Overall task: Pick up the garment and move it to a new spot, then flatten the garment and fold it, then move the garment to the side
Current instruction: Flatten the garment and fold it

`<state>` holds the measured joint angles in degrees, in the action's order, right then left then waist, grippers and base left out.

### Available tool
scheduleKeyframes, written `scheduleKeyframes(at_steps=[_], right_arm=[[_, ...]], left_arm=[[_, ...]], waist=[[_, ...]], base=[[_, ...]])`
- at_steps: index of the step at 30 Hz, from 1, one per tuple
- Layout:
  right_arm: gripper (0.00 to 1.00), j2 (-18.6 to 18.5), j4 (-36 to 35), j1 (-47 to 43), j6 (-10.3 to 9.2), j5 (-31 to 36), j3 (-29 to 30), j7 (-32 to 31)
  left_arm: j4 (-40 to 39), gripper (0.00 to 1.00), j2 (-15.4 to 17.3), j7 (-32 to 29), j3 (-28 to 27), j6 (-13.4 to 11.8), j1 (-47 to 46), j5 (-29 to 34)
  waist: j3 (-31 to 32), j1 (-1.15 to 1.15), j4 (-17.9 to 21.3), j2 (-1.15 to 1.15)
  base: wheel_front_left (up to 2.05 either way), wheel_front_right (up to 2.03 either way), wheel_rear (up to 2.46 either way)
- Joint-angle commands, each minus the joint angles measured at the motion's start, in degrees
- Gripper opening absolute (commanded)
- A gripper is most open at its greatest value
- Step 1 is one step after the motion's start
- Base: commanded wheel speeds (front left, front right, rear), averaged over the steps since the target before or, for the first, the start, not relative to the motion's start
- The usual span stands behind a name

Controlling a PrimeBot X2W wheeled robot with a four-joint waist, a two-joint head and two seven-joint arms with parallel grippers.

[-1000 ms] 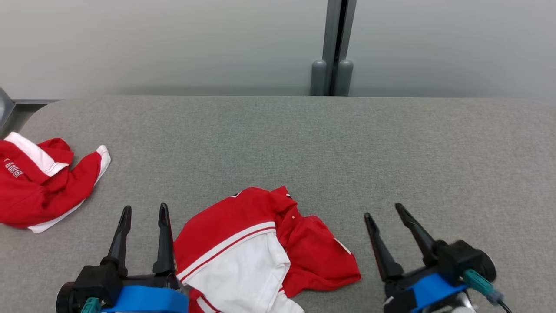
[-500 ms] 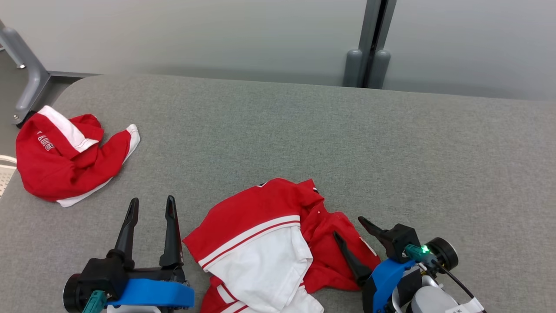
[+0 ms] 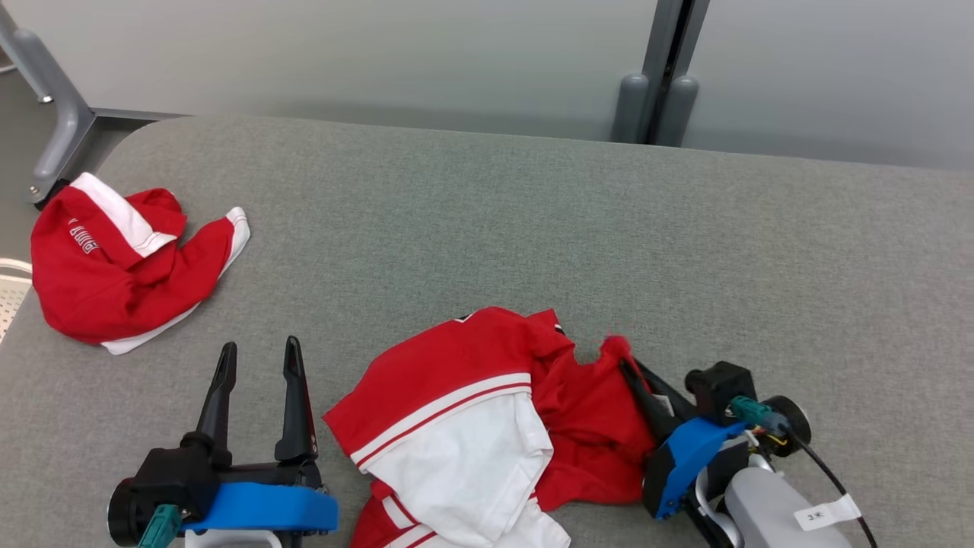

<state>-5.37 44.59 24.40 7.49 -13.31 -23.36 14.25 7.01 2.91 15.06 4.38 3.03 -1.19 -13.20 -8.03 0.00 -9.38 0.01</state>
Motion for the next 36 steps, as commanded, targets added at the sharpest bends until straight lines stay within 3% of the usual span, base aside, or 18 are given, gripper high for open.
scheduleKeyframes(at_steps=[1, 5, 13, 21, 22, 23, 24, 28, 36], right_arm=[[0.00, -0.42, -0.56, -0.01, 0.01, -0.85, 0.96, 0.61], [0.00, -2.05, -4.59, -3.28, 0.01, -3.17, 5.84, 0.97], [0.00, -5.14, -15.04, -13.93, 0.01, -7.62, 21.10, 0.96], [0.00, -3.32, -16.37, -22.25, 0.01, -7.91, 32.70, 0.76], [0.29, -2.90, -16.58, -22.62, 0.01, -7.63, 33.07, 0.65], [0.85, -2.66, -17.08, -22.73, 0.01, -7.30, 33.62, 0.72], [1.00, -2.38, -17.59, -22.78, 0.01, -6.99, 34.01, 0.75], [1.00, -0.94, -22.68, -21.79, 0.02, -5.55, 34.33, 0.93], [1.00, 1.15, -41.63, -25.21, 0.02, -0.15, 30.06, 0.95]], left_arm=[[-0.07, 1.00, -0.03, 0.17, -0.32, 0.07, 0.51, -0.22], [-0.45, 1.00, -0.04, 0.17, -0.65, -0.25, 1.14, -0.26], [-0.51, 1.00, -0.04, 0.16, -0.35, -0.07, 1.18, -0.47], [-0.13, 1.00, -0.02, 0.16, -0.03, -0.27, 1.52, -0.66], [-0.14, 1.00, -0.02, 0.16, -0.06, -0.29, 1.70, -0.65], [-0.11, 1.00, -0.04, 0.16, -0.14, -0.28, 1.85, -0.60], [-0.06, 1.00, -0.03, 0.16, -0.10, -0.14, 1.98, -0.43], [-0.03, 1.00, -0.02, 0.16, -0.43, 0.26, 2.04, 0.06], [0.07, 1.00, -0.03, 0.16, -0.85, 0.84, 2.40, 1.18]], waist=[[0.48, 0.00, 0.73, -0.01], [1.32, 0.00, 2.89, -0.01], [1.77, 0.00, 6.54, -0.01], [2.67, 0.00, 7.79, -0.01], [2.71, 0.00, 7.90, -0.01], [2.87, 0.00, 8.05, -0.01], [2.91, 0.00, 8.14, -0.01], [3.01, 0.00, 8.52, -0.01], [3.87, 0.00, 8.24, -0.01]], base=[[0.00, 0.00, 0.00], [0.00, 0.00, 0.00], [0.00, 0.00, 0.00], [0.00, 0.00, 0.00], [0.00, 0.00, 0.00], [0.00, 0.00, 0.00], [0.00, 0.00, 0.00], [0.00, 0.00, 0.00], [0.00, 0.00, 0.00]])
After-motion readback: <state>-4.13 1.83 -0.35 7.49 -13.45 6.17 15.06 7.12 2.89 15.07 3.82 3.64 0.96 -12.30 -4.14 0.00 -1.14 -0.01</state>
